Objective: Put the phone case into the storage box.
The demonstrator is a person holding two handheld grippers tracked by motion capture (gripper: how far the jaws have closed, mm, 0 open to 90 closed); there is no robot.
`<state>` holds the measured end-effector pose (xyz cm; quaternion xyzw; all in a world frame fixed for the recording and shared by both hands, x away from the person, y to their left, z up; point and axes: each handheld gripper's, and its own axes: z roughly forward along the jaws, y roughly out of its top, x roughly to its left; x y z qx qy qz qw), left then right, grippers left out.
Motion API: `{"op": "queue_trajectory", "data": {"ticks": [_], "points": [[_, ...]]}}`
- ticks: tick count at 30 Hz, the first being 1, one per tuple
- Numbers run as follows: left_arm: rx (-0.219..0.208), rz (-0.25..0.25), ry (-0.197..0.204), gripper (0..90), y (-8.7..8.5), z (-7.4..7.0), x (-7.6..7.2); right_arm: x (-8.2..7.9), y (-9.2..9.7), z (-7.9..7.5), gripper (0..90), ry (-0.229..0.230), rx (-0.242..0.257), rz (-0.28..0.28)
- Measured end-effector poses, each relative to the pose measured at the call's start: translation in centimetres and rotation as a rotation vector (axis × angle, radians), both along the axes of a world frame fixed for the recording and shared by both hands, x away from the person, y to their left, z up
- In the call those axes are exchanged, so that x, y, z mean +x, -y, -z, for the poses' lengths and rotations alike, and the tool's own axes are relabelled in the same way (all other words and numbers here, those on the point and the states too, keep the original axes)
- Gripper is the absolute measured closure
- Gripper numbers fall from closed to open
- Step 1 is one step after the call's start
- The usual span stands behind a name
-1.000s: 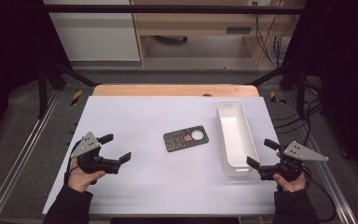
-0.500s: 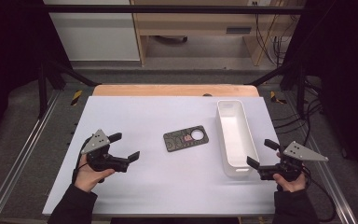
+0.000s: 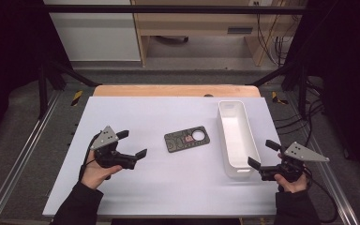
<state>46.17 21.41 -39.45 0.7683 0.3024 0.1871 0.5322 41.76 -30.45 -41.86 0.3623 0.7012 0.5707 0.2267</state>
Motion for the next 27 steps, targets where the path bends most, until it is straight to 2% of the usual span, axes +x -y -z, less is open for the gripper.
{"op": "queue_trajectory", "data": {"ticks": [23, 27], "points": [[0.035, 0.004, -0.053, 1.4, 4.3, 0.4, 3.4, 0.0, 0.1, 0.1, 0.2, -0.001, 0.005, 0.001], [0.059, -0.006, -0.064, 2.0, 5.1, 0.7, 4.1, 0.0, 0.1, 0.1, 0.2, -0.002, 0.006, 0.001]]}}
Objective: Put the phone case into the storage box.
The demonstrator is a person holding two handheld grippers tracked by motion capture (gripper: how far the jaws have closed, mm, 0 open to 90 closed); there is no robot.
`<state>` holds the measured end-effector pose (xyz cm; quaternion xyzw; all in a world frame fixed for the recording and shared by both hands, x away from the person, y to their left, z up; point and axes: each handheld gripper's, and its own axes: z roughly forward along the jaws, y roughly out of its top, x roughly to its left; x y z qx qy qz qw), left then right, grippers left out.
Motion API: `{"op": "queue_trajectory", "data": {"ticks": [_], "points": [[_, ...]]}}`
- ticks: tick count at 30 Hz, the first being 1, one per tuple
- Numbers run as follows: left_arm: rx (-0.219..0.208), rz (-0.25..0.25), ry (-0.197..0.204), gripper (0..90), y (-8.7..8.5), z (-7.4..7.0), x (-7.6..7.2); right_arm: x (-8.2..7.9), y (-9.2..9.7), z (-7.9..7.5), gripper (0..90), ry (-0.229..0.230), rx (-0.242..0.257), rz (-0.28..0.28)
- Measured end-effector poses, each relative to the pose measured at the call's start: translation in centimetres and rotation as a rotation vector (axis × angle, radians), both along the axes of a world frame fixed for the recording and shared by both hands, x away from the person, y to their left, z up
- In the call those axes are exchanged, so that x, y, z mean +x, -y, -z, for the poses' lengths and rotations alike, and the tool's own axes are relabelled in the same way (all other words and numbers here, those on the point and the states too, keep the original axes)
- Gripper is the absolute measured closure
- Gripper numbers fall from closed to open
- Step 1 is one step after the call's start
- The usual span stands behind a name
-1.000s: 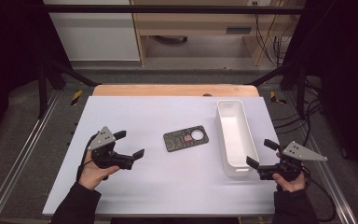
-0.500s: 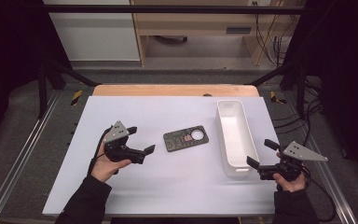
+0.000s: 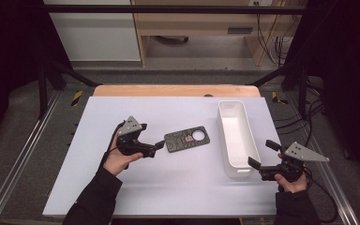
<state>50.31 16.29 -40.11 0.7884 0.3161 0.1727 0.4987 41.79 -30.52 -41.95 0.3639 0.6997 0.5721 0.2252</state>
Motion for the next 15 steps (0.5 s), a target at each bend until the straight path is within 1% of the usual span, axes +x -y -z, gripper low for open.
{"op": "queue_trajectory", "data": {"ticks": [1, 5, 8, 13, 15], "points": [[0.000, 0.000, 0.000, 2.3, 0.0, 0.0, 0.0, 0.0, 0.0, 0.0, 0.2, 0.000, 0.001, 0.000], [0.010, -0.014, -0.017, 3.2, 0.9, 0.5, 1.0, 0.0, 0.0, 0.0, 0.2, -0.003, -0.001, -0.001], [0.027, -0.029, -0.019, 4.3, 1.4, 0.6, 1.6, 0.0, -0.1, 0.1, 0.2, -0.003, -0.001, -0.002], [0.024, -0.050, -0.030, 7.8, 2.1, 0.9, 2.5, 0.0, 0.0, 0.1, 0.2, -0.003, 0.002, 0.000], [0.034, -0.064, -0.036, 9.2, 2.4, 0.9, 2.9, 0.0, 0.0, 0.1, 0.2, -0.003, 0.003, 0.000]]}}
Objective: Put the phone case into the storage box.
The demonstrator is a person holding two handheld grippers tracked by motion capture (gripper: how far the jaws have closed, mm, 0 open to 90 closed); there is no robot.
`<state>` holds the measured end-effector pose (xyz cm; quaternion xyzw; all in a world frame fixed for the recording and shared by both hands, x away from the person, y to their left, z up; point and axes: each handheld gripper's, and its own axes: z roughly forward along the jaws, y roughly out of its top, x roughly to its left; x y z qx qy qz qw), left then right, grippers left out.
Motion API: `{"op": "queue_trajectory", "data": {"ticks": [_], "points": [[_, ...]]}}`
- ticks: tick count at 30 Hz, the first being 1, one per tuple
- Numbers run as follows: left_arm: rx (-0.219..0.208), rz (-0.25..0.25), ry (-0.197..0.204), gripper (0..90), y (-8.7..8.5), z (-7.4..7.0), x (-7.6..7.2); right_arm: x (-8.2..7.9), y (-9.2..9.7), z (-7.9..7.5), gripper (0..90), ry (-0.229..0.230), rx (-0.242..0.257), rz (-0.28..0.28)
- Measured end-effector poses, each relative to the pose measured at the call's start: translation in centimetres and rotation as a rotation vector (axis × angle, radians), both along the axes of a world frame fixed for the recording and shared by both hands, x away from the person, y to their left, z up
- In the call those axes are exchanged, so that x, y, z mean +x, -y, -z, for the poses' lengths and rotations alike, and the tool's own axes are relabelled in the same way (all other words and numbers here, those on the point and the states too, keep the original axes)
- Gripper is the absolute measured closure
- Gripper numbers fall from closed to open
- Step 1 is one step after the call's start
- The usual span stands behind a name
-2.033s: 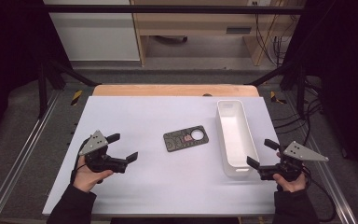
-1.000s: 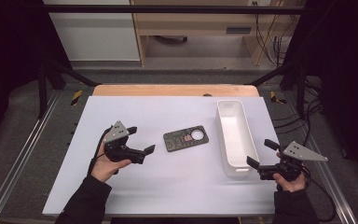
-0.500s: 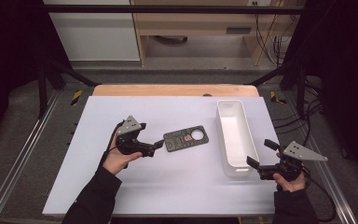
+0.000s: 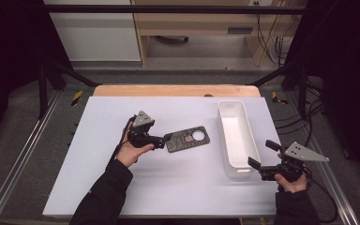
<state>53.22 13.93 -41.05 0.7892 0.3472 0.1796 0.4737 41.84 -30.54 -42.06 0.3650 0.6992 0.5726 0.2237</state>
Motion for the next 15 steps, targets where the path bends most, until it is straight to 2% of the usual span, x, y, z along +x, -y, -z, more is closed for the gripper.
{"op": "queue_trajectory", "data": {"ticks": [6, 12, 15], "points": [[0.025, -0.038, -0.006, 16.9, 0.7, 0.3, 1.1, 0.0, 0.0, 0.0, 0.2, -0.002, -0.001, -0.002], [0.041, -0.065, -0.004, 29.3, 1.2, 0.6, 1.7, 0.0, 0.0, 0.0, 0.2, 0.001, 0.002, 0.000], [0.075, -0.079, -0.010, 38.0, 1.6, 0.9, 2.3, 0.0, 0.0, 0.1, 0.2, -0.001, -0.002, -0.004]]}}
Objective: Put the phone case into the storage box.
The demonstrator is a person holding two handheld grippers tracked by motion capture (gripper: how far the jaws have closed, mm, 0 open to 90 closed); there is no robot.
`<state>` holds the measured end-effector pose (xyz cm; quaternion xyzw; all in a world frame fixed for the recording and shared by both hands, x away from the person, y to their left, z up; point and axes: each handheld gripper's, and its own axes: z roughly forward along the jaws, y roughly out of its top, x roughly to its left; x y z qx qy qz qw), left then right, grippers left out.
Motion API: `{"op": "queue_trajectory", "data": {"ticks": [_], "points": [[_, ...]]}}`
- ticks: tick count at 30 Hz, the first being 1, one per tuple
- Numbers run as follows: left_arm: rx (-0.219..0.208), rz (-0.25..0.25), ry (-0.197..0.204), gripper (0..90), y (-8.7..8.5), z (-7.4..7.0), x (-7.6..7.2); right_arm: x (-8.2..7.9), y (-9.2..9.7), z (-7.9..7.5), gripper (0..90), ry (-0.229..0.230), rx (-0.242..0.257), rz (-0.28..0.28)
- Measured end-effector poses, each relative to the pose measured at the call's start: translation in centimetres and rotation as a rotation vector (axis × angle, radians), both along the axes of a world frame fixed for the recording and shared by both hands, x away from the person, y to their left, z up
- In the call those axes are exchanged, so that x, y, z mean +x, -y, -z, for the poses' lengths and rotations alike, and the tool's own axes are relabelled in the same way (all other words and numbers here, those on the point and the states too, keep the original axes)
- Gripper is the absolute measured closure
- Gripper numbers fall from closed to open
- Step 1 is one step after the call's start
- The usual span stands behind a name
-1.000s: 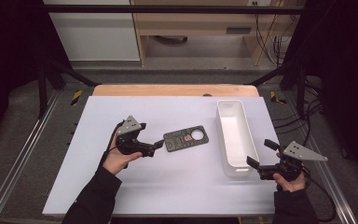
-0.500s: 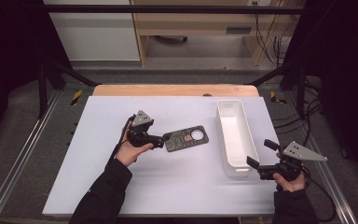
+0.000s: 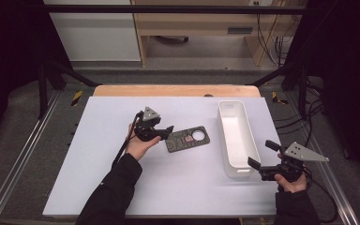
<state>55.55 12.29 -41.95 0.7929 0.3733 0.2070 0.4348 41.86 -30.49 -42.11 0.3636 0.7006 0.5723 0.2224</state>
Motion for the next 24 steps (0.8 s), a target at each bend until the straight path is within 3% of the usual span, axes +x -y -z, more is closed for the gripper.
{"op": "queue_trajectory", "data": {"ticks": [14, 24], "points": [[0.033, -0.011, -0.036, 67.5, 1.2, 1.5, 1.9, 0.0, 0.0, 0.0, 0.2, -0.002, 0.000, -0.001], [0.085, -0.012, -0.064, 83.6, 1.7, 3.2, 2.7, 0.0, -0.1, 0.1, 0.2, -0.005, 0.000, -0.002]]}}
